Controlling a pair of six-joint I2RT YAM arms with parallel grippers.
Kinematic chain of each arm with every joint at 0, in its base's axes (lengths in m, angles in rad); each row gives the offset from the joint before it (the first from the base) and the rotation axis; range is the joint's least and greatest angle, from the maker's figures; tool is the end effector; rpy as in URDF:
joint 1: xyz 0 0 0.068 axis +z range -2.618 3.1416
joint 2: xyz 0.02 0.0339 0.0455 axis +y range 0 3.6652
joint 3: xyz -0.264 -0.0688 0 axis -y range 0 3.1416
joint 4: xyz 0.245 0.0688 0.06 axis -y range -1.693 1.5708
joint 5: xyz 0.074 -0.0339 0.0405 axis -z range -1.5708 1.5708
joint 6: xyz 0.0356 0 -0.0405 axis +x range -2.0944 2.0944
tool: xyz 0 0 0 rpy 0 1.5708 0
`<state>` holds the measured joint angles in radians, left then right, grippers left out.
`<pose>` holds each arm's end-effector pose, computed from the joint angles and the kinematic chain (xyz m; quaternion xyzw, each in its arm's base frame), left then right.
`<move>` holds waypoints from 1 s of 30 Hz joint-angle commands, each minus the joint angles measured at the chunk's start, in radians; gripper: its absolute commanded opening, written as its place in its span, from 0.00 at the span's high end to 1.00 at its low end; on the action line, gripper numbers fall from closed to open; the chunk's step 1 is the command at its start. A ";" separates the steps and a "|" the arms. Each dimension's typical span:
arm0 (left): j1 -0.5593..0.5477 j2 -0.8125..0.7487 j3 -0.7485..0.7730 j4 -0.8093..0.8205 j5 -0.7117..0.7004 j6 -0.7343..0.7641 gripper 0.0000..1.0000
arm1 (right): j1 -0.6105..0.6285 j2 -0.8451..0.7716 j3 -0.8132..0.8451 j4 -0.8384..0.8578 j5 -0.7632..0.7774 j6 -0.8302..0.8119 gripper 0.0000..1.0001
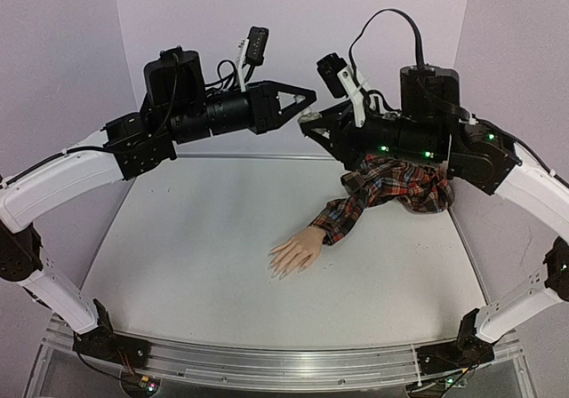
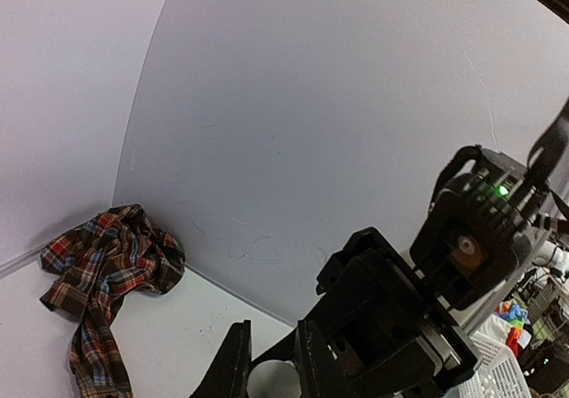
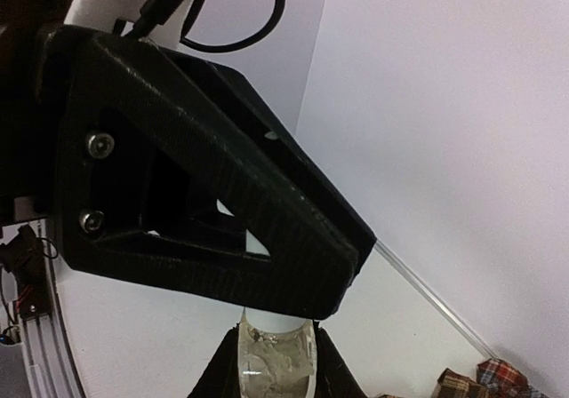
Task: Paint the nails
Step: Screw the nail polish bottle cap onto the nail polish bottle.
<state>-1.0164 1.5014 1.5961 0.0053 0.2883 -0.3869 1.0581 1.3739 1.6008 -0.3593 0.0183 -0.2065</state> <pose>0.1743 -0.3008 0.4706 0.3068 0.5983 -0.5473 0.4983 0.1488 0.2630 0.4715 -0.4398 0.6104 0.2658 0.6028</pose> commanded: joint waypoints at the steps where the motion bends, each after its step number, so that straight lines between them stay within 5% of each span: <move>1: -0.048 0.014 -0.030 -0.054 0.220 0.074 1.00 | -0.004 -0.019 0.074 0.116 -0.210 0.038 1.00; 18: -0.048 0.070 -0.001 0.005 0.757 0.181 1.00 | -0.072 -0.019 0.147 0.221 -0.974 0.110 1.00; 24: -0.048 0.137 0.077 -0.078 0.949 0.264 1.00 | -0.081 0.041 0.223 0.293 -1.116 0.188 1.00; 30: -0.030 0.227 0.234 -0.370 1.037 0.566 1.00 | -0.086 0.121 0.313 0.349 -1.187 0.266 1.00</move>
<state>-1.0285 1.5830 1.8004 0.0338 1.2213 -0.0548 0.9754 1.4599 1.7696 -0.3753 -1.1196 -0.0145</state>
